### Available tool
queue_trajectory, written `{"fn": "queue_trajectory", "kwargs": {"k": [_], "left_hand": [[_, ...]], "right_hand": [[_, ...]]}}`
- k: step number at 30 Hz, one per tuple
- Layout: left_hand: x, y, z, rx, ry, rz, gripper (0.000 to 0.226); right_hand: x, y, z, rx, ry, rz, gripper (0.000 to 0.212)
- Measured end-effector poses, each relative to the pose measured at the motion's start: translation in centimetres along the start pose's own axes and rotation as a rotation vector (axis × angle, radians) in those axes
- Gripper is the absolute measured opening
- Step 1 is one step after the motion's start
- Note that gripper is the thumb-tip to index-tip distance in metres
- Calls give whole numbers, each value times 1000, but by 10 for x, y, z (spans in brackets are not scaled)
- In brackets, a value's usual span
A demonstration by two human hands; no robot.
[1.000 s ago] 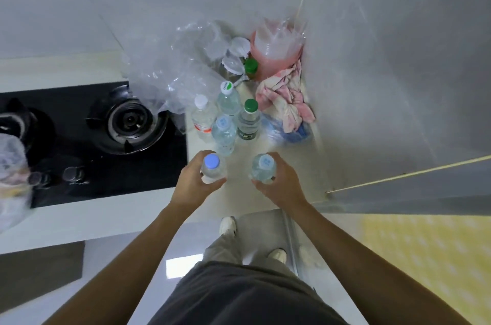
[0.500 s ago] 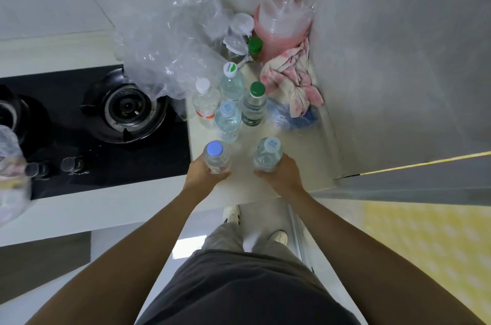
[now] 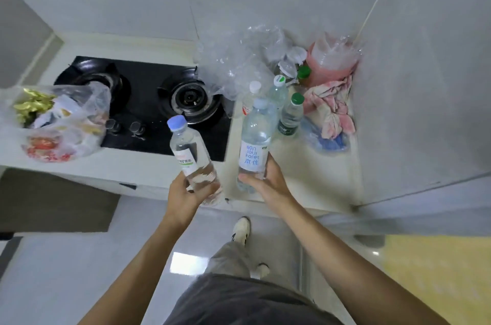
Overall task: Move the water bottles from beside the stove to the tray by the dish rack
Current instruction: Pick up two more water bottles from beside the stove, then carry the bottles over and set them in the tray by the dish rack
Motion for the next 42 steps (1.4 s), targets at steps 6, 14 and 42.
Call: {"fn": "queue_trajectory", "kwargs": {"k": [6,14,42], "left_hand": [[25,-96,-98,290,65,-216,33],[8,-250,-242,615,126,-421,35],[-206,-794,-729,1675,187,-708,52]], "right_hand": [[-50,107,-39,-243,-86,81,58],[-105,314,-139,-606,-180,47,54],[13,1025,-595,-1497,-9,-198,40]]}}
Point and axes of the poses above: each hand's wrist, its own z-axis towards the middle knuckle, its own y-axis out of the palm, x = y × z, the point moved 10 cm from there along z, towards the middle knuckle, and after that the axes turned 2 degrees about -z, right-handed, at the moved point
